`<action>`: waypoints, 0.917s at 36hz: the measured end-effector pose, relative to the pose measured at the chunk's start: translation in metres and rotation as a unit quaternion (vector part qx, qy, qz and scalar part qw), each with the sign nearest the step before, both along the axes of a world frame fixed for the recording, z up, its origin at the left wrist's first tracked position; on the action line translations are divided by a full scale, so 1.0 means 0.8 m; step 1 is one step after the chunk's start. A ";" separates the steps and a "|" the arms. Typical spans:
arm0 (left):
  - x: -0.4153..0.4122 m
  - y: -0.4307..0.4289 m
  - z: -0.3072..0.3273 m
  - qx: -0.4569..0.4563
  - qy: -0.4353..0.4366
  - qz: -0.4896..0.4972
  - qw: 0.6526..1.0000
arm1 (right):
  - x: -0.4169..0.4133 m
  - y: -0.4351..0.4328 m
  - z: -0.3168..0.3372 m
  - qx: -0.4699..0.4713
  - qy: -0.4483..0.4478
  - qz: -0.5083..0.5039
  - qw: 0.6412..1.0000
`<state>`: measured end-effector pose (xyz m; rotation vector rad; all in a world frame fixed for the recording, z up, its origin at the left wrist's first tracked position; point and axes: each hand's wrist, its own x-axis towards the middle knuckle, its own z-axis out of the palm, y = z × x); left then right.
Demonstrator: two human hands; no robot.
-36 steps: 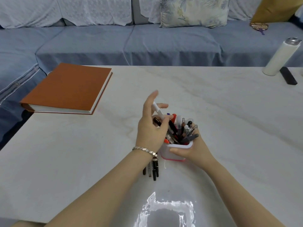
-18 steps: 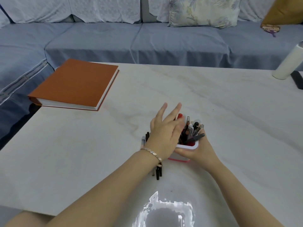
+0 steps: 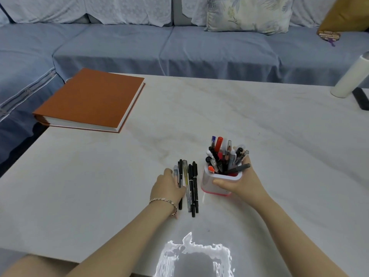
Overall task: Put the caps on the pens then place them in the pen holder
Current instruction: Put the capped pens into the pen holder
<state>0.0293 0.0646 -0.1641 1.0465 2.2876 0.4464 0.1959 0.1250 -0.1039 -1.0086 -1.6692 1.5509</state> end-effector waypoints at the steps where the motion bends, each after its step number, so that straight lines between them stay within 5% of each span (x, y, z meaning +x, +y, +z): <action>1: 0.002 0.003 0.001 -0.013 0.009 -0.007 1.000 | 0.000 0.001 0.000 0.002 -0.001 0.004 1.000; 8: 0.000 0.017 0.012 -0.076 0.029 -0.016 0.997 | 0.001 0.003 -0.005 -0.005 -0.006 0.013 1.000; 12: -0.015 0.017 0.022 0.058 -0.081 0.042 0.994 | 0.003 0.002 -0.004 0.003 -0.016 0.009 1.000; 17: -0.004 0.023 0.083 0.372 -0.311 0.105 0.868 | -0.001 -0.001 0.000 0.004 0.002 0.028 1.000; 23: 0.023 0.033 0.133 0.487 -0.400 0.054 0.774 | 0.005 0.006 -0.015 0.020 -0.001 -0.009 1.000; 33: 0.070 0.040 0.094 0.415 -0.336 0.014 0.845 | 0.015 0.018 -0.035 0.065 -0.035 -0.017 0.997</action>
